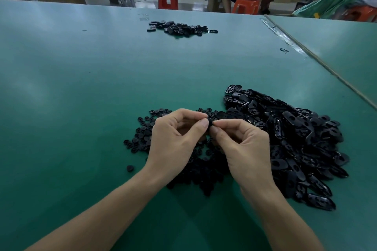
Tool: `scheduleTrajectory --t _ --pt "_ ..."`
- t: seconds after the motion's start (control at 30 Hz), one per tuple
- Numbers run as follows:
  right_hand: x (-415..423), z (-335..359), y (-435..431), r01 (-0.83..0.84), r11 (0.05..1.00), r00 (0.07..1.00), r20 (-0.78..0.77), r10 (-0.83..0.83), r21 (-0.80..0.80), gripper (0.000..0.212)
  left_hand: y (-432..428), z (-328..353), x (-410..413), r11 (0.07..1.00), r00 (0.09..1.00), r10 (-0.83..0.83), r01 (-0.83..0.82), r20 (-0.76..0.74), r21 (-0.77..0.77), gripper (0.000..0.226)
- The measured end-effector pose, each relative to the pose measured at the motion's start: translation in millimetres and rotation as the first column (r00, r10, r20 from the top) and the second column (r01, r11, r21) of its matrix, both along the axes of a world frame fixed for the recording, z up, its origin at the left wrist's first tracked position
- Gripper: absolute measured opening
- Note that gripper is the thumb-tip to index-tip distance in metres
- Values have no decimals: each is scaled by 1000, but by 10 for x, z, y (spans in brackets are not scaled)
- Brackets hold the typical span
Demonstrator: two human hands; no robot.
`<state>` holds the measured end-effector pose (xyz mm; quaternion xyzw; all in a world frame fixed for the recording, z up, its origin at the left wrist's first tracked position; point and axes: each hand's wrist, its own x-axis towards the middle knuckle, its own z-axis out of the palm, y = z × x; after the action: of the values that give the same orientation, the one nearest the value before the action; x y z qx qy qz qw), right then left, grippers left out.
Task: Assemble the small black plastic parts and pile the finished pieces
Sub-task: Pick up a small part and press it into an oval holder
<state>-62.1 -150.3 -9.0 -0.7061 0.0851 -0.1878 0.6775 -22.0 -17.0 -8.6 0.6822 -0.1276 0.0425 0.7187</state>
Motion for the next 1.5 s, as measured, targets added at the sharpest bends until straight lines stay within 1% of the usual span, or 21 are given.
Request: scheduleTrajectory --t 0.1,0.2,0.27,0.43,0.57,0.63,0.7,0.8,0.9,1.03,1.23,1.5 --pt "2 -19 -9 26 1000 1000 -18 -26 -8 13 4 -7 -15 998 999 -1 -1 36 63 9" --pt "4 -35 -13 5 1000 1000 -25 -5 -7 13 5 -1 -23 992 998 -7 -2 68 129 16" --pt "5 -45 -9 -8 1000 1000 -27 7 -27 13 9 3 -19 990 998 -7 -2 67 140 18" --pt "1 -40 -12 -27 988 999 14 29 -151 19 40 -17 14 995 1000 -2 0 16 99 22" --pt "-4 -33 -5 -21 978 997 64 35 -209 25 46 -9 48 1000 998 -21 21 -64 2 25" --pt "7 -44 -15 7 982 998 70 7 -188 24 50 -2 49 998 996 -54 52 -76 -26 26" --pt "14 -41 -35 1 991 999 46 5 -130 21 50 2 45 996 994 -83 80 -77 -34 26" --pt "24 -19 -80 -75 996 997 -10 74 -58 15 54 11 56 995 992 -97 96 -77 -11 24" --pt "20 4 -124 -113 993 993 -21 112 -29 12 79 32 82 992 988 -126 126 -94 -1 23" --pt "7 19 -146 -122 991 992 -41 119 -58 8 110 68 109 985 978 -167 171 -122 16 23" --pt "-12 48 -132 -105 981 994 -36 100 -162 9 145 117 134 971 977 -179 195 -117 139 24" --pt "-24 102 -126 -112 977 992 -72 101 -183 9 186 138 149 962 975 -183 204 -129 182 18"
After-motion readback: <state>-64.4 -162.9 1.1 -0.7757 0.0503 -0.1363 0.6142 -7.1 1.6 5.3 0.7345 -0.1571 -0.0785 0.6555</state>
